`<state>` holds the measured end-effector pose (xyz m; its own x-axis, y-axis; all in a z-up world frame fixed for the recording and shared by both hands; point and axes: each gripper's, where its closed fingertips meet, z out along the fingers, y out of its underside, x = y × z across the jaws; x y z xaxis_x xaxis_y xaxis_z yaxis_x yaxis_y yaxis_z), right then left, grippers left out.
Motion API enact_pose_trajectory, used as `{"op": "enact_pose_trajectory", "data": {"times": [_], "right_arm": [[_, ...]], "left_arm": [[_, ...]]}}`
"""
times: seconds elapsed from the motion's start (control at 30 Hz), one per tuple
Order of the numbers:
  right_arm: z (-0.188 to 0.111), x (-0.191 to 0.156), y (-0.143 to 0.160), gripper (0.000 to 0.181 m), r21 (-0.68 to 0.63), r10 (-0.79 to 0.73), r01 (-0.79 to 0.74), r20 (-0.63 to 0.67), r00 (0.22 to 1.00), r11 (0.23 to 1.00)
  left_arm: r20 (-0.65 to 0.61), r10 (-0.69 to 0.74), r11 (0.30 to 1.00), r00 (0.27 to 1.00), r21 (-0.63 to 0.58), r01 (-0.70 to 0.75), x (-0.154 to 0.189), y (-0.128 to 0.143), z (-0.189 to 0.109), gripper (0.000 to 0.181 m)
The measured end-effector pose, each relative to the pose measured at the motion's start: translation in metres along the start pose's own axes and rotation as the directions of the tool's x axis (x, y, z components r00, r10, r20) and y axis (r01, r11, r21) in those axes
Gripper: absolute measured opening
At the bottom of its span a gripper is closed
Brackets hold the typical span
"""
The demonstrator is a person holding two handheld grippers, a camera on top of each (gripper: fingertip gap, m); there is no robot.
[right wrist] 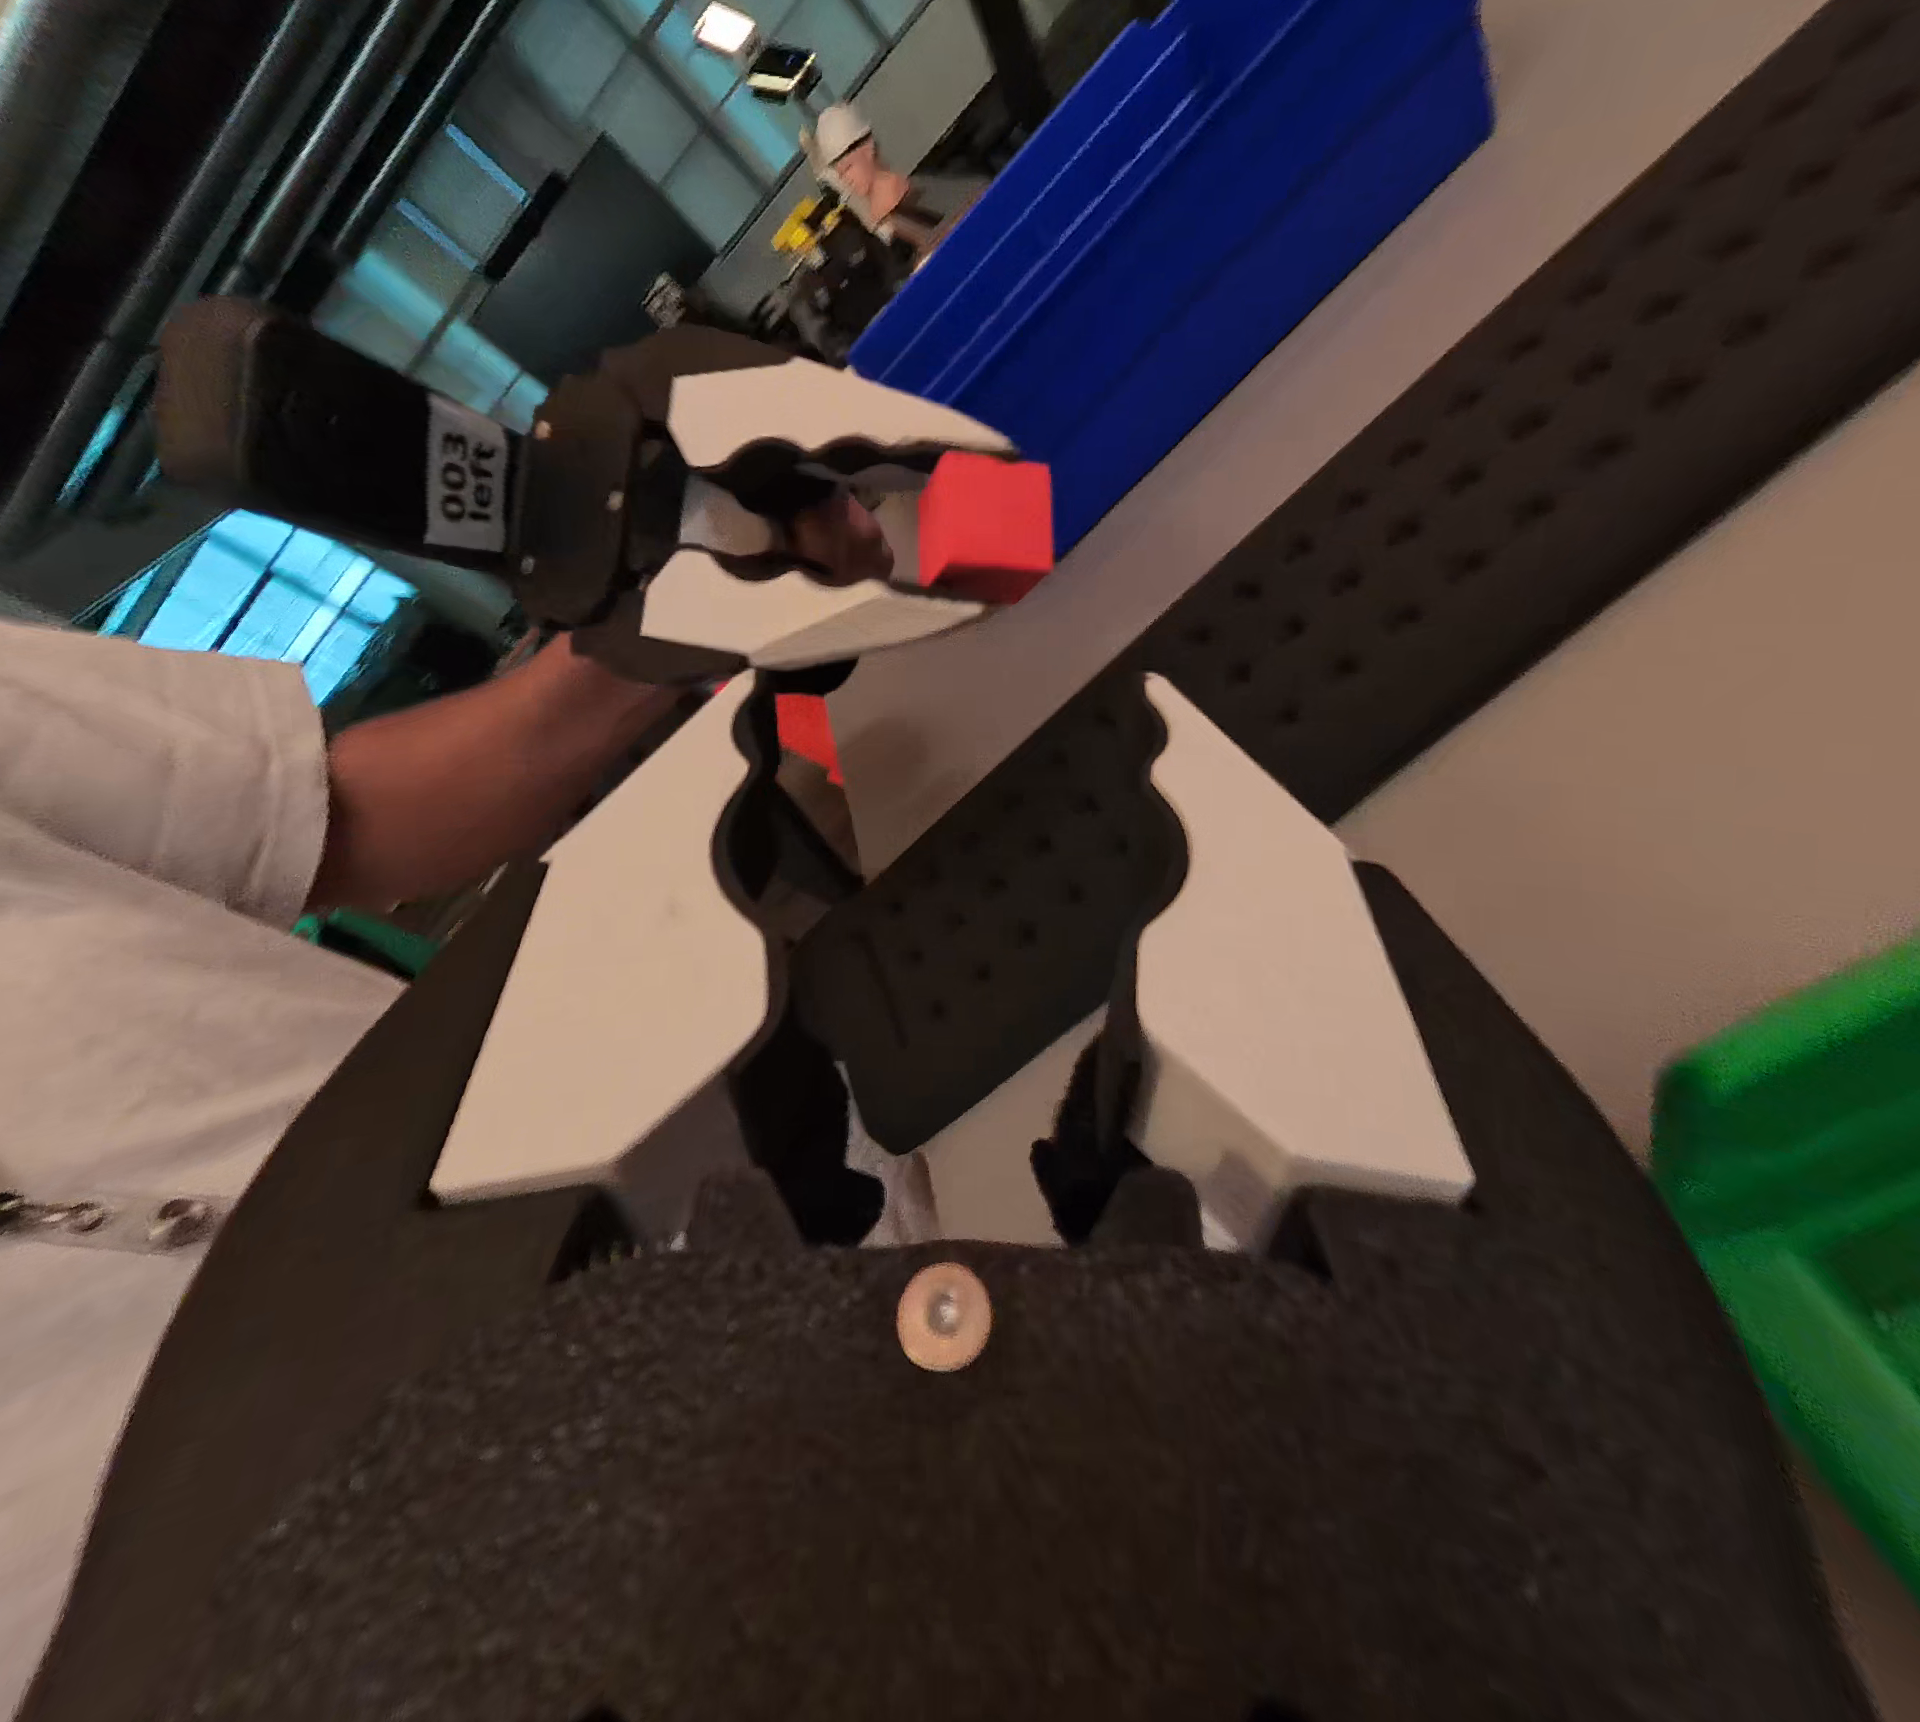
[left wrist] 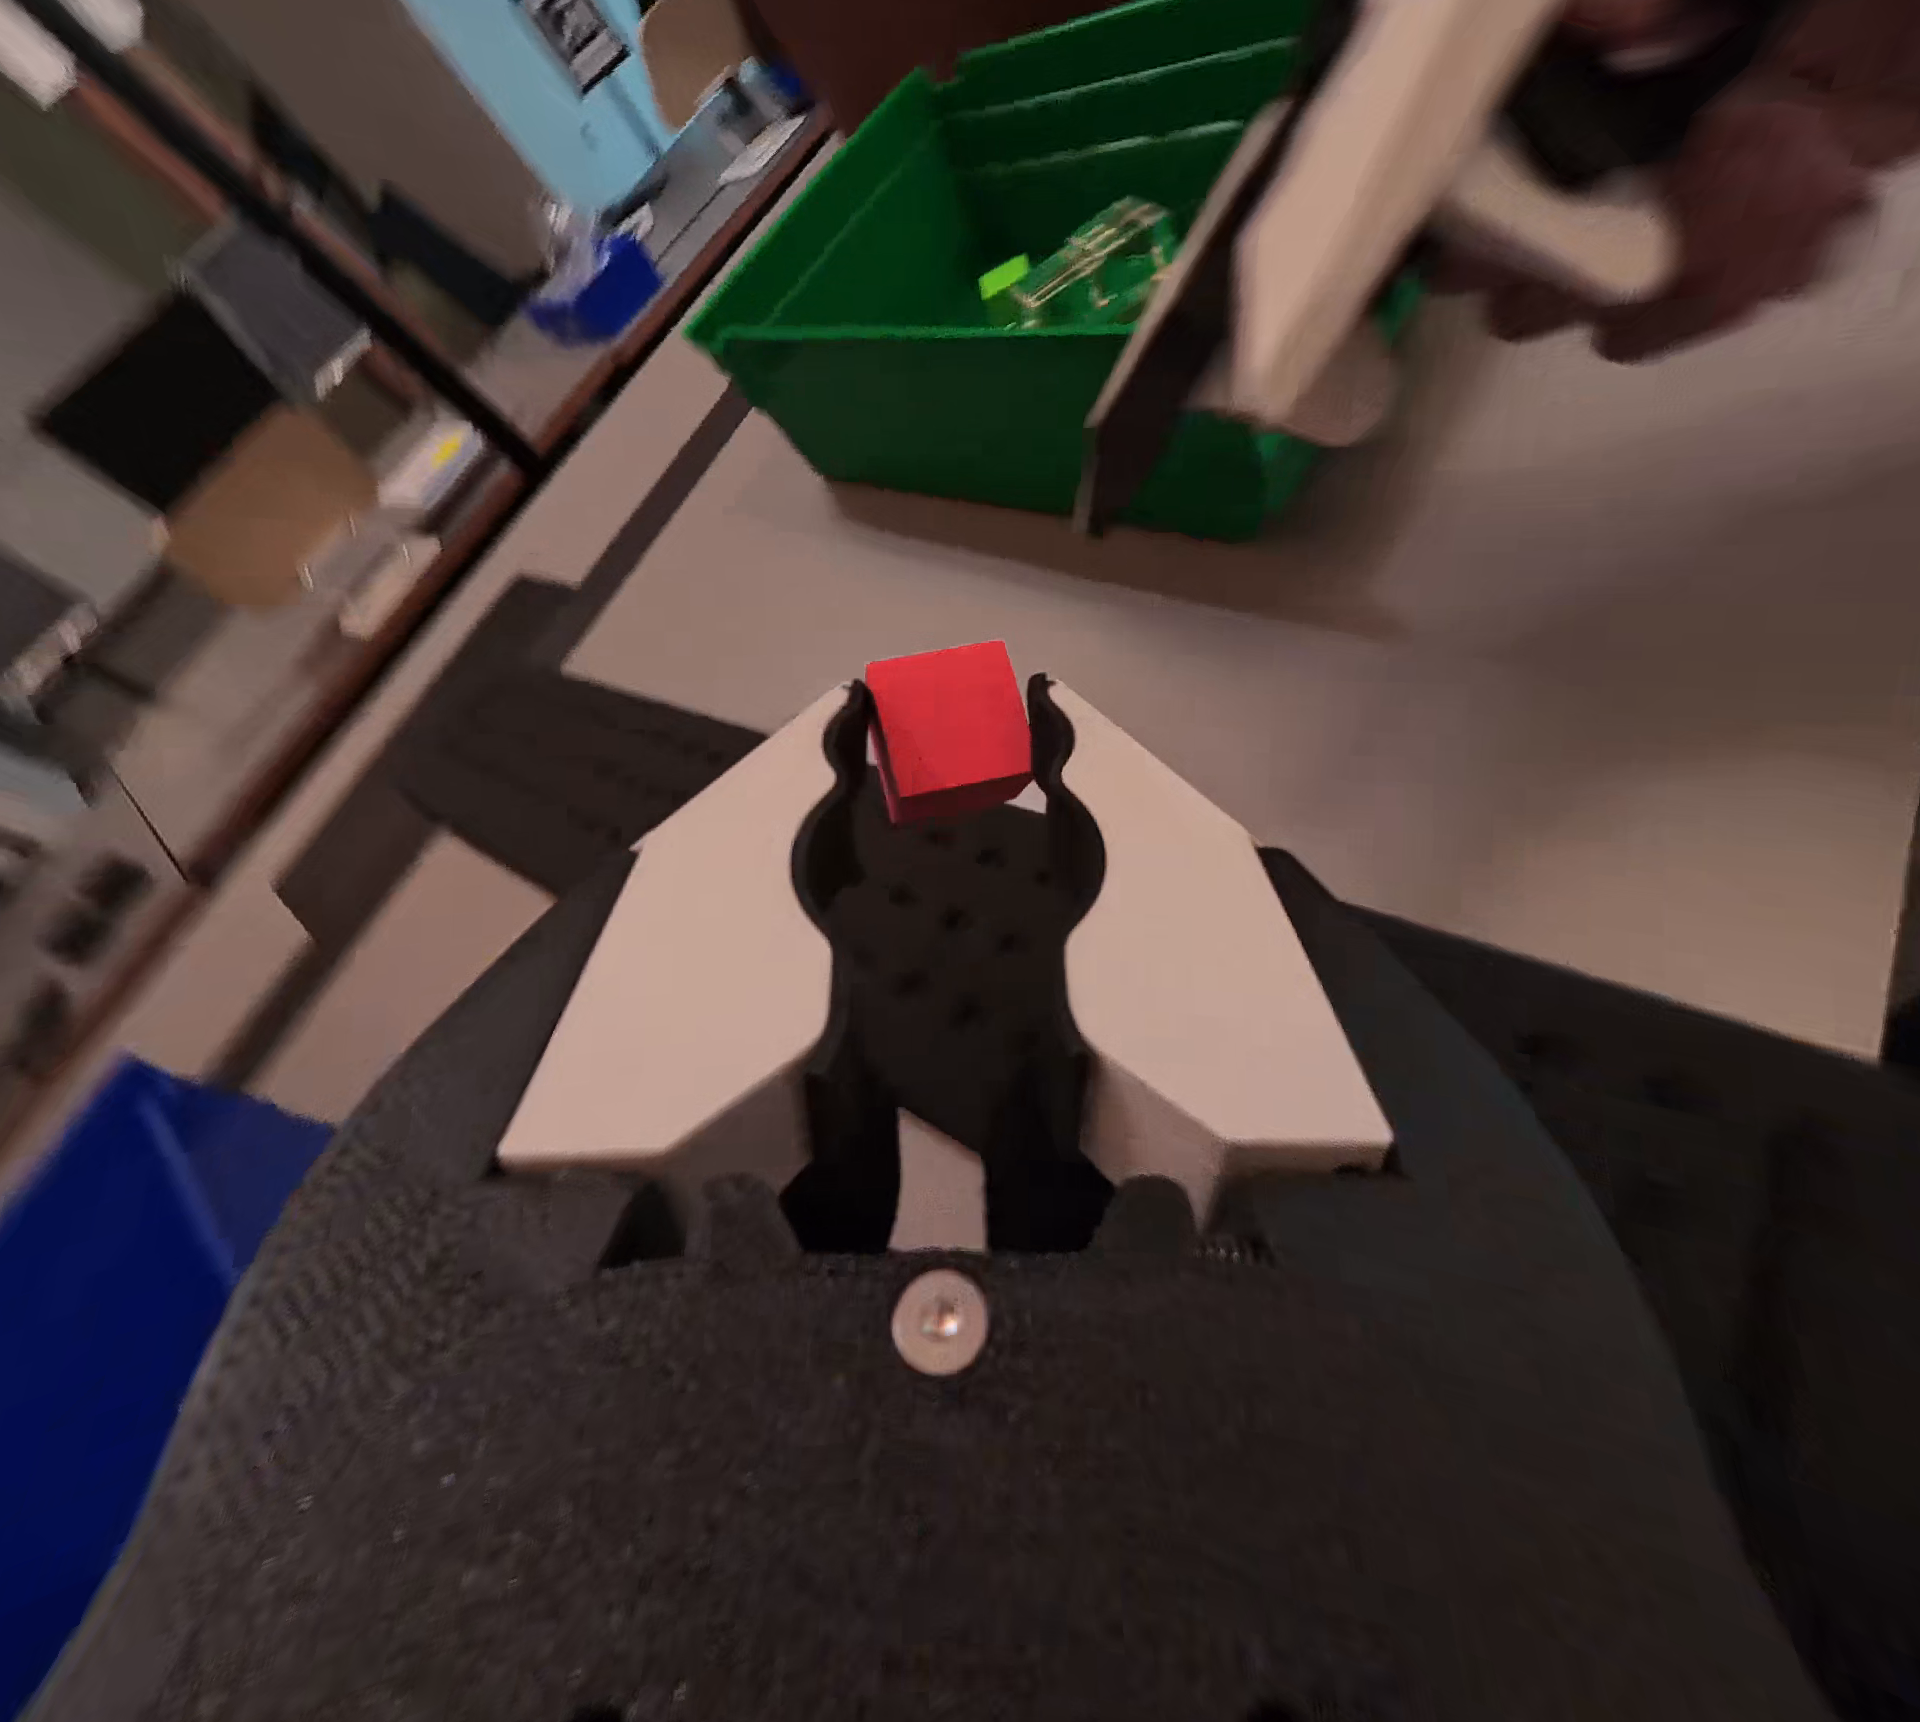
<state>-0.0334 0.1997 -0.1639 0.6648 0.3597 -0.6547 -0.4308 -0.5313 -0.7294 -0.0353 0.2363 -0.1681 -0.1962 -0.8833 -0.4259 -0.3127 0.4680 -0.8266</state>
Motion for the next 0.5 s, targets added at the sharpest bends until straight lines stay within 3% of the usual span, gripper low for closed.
{"op": "enact_pose_trajectory", "data": {"times": [0.13,0.17,0.2,0.23,0.33,0.43,0.5], "right_arm": [[0.017,-0.014,0.0,0.063,-0.084,0.038,-0.028,0.114,0.993,0.996],[0.021,-0.02,0.003,0.057,-0.105,0.053,-0.038,0.15,0.987,0.994],[0.024,-0.026,0.007,0.035,-0.136,0.057,-0.033,0.176,0.983,0.99],[0.025,-0.022,0.009,0.026,-0.156,0.042,-0.02,0.143,0.989,0.988],[0.023,-0.017,0.005,0.026,-0.124,0.038,-0.024,0.115,0.993,0.992],[0.001,0.006,-0.011,0.027,-0.108,-0.04,0.038,-0.013,0.999,0.993],[-0.035,0.04,-0.044,0.027,-0.108,-0.188,0.168,-0.218,0.958,0.98]], "left_arm": [[-0.067,0.218,0.975,0.974,0.06,-0.214,0.023,-0.028,-0.011,0.032],[-0.077,0.246,0.969,0.966,0.06,-0.242,0.027,-0.03,-0.012,0.032],[-0.089,0.269,0.963,0.959,0.058,-0.264,0.032,-0.031,-0.011,0.032],[-0.087,0.282,0.959,0.956,0.054,-0.278,0.035,-0.031,-0.011,0.032],[0.033,0.289,0.957,0.957,0.017,-0.289,0.026,-0.028,-0.013,0.035],[0.11,0.152,0.988,0.982,-0.038,-0.149,0.019,-0.017,-0.024,0.039],[0.08,-0.1,0.988,0.992,-0.108,0.108,0.027,0.002,-0.03,0.039]]}}
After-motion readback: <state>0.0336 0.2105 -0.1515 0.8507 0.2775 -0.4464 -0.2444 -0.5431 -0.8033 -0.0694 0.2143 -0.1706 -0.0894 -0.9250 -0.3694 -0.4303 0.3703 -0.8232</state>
